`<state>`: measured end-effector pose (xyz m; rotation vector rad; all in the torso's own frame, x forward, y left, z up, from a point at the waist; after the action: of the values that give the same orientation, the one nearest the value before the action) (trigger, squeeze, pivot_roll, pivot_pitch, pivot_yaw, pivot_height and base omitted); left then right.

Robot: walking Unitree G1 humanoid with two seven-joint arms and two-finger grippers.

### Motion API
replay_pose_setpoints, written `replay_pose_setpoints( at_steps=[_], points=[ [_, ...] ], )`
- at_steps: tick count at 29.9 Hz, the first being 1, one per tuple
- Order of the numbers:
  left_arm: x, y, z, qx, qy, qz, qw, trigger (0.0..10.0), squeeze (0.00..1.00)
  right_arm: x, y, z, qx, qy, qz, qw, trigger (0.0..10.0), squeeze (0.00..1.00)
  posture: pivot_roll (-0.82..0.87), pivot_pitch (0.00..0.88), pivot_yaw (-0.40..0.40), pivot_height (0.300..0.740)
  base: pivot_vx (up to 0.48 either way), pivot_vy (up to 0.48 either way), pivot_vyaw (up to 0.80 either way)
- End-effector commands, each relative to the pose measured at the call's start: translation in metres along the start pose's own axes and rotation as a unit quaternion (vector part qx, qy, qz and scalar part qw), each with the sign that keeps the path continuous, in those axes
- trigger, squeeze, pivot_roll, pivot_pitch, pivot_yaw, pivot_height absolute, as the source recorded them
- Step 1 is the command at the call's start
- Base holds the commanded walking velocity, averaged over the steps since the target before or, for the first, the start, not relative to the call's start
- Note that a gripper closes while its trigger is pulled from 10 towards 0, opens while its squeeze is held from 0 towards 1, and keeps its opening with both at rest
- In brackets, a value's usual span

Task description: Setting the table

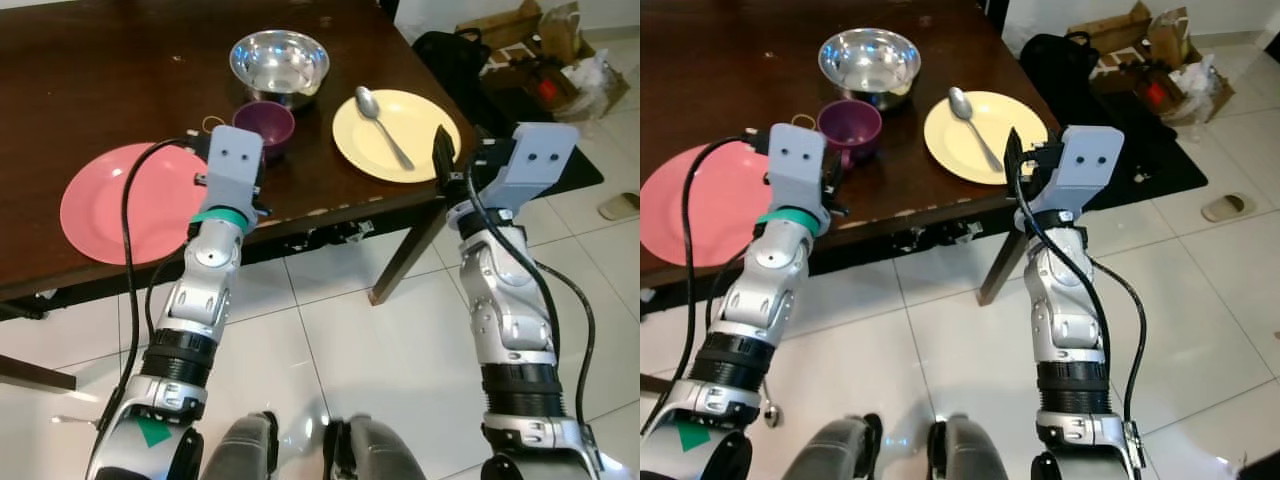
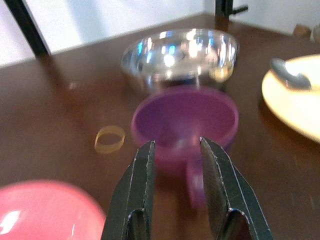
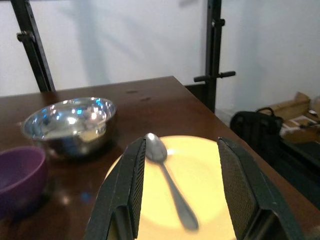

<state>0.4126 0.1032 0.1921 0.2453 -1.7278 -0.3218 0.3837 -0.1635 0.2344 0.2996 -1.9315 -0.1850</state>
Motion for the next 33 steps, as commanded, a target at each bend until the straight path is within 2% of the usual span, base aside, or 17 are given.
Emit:
replay_pose_setpoints(
  at_steps=[1, 10, 11, 12, 19, 23, 24, 26, 27, 29, 30, 33],
  points=[
    [0.001, -0.004, 0.002, -0.006, -0.005, 0.007, 1.0, 10.0, 0.0, -0.003, -0.009, 0.004, -0.015, 0.008, 0.003, 1.0, 10.0, 0.0, 0.1, 0.108, 0.026, 0.74, 0.0, 0.0, 0.0],
    [-0.005, -0.005, 0.012, -0.006, 0.001, 0.007, 1.0, 10.0, 0.0, -0.004, -0.01, 0.004, -0.017, 0.008, 0.004, 1.0, 10.0, 0.0, 0.11, 0.111, 0.026, 0.74, 0.0, 0.0, 0.0],
    [-0.007, -0.006, 0.017, -0.005, 0.003, 0.007, 1.0, 10.0, 0.75, -0.004, -0.01, 0.004, -0.017, 0.008, 0.004, 1.0, 10.0, 0.0, 0.1, 0.112, 0.024, 0.74, 0.0, 0.0, 0.0],
    [-0.008, -0.008, 0.021, -0.006, 0.002, 0.011, 1.0, 10.0, 1.0, -0.004, -0.01, 0.004, -0.017, 0.009, 0.004, 1.0, 10.0, 0.0, 0.1, 0.112, 0.024, 0.74, 0.0, 0.0, 0.0],
    [0.01, -0.01, 0.037, -0.01, -0.034, 0.006, 0.999, 10.0, 1.0, -0.004, -0.011, 0.005, -0.018, 0.01, 0.006, 1.0, 10.0, 0.0, 0.1, 0.113, 0.022, 0.74, 0.0, 0.0, 0.0],
    [0.006, -0.015, 0.039, -0.02, -0.024, 0.014, 0.999, 10.0, 1.0, -0.005, -0.012, 0.005, -0.018, 0.011, 0.006, 1.0, 10.0, 0.0, 0.1, 0.114, 0.021, 0.74, 0.0, 0.0, 0.0],
    [0.001, -0.02, 0.039, -0.029, -0.011, 0.018, 0.999, 10.0, 0.71, -0.005, -0.011, 0.005, -0.018, 0.011, 0.006, 1.0, 10.0, 0.0, 0.1, 0.115, 0.018, 0.74, 0.0, 0.0, 0.0],
    [0.001, -0.02, 0.039, -0.029, -0.011, 0.018, 0.999, 10.0, 0.71, -0.005, -0.011, 0.005, -0.018, 0.011, 0.006, 1.0, 10.0, 0.0, 0.1, 0.115, 0.018, 0.74, 0.0, 0.0, 0.0],
    [-0.01, -0.031, 0.032, -0.049, 0.013, 0.034, 0.998, 10.0, 0.0, -0.006, -0.01, 0.005, -0.016, 0.013, 0.006, 1.0, 10.0, 0.0, 0.1, 0.115, 0.013, 0.74, 0.0, 0.0, 0.0],
    [-0.01, -0.031, 0.032, -0.049, 0.013, 0.034, 0.998, 10.0, 0.0, -0.006, -0.01, 0.005, -0.016, 0.013, 0.006, 1.0, 10.0, 0.0, 0.1, 0.115, 0.013, 0.74, 0.0, 0.0, 0.0],
    [-0.02, -0.038, 0.023, -0.061, 0.036, 0.036, 0.997, 10.0, 0.0, -0.006, -0.009, 0.005, -0.014, 0.013, 0.006, 1.0, 10.0, 0.0, 0.09, 0.114, 0.013, 0.74, 0.0, 0.0, 0.0],
    [-0.03, -0.037, 0.014, -0.054, 0.056, 0.032, 0.996, 10.0, 0.0, -0.006, -0.009, 0.004, -0.014, 0.014, 0.007, 1.0, 10.0, 0.0, 0.09, 0.116, 0.013, 0.74, 0.0, 0.0, 0.0]
  ],
)
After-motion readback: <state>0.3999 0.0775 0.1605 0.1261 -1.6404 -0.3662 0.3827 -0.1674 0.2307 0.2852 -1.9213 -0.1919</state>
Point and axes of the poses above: a point about 5 cm out from each wrist's last joint towards the gripper, its own z axis pointing back from the gripper into the wrist, its own x axis along the axis of the wrist's last joint, y = z × x, the point moved 6 cm from there along -z, pointing out of the wrist towards the gripper, and after that the axes turned 12 degrees about -z, right-handed, at the moved point
